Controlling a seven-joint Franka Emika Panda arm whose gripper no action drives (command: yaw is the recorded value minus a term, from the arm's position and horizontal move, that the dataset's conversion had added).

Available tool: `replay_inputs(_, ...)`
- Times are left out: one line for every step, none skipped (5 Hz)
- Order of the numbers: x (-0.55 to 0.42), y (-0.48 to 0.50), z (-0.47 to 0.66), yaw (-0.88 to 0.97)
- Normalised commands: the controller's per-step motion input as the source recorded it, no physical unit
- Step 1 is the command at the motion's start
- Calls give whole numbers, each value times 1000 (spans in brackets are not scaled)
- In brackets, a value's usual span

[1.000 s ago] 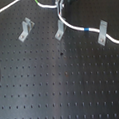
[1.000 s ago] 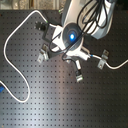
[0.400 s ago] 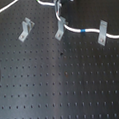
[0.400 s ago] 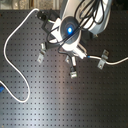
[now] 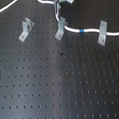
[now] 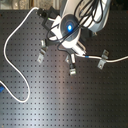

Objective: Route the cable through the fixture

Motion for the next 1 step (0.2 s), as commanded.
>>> replay_inputs(0, 0, 0, 34)
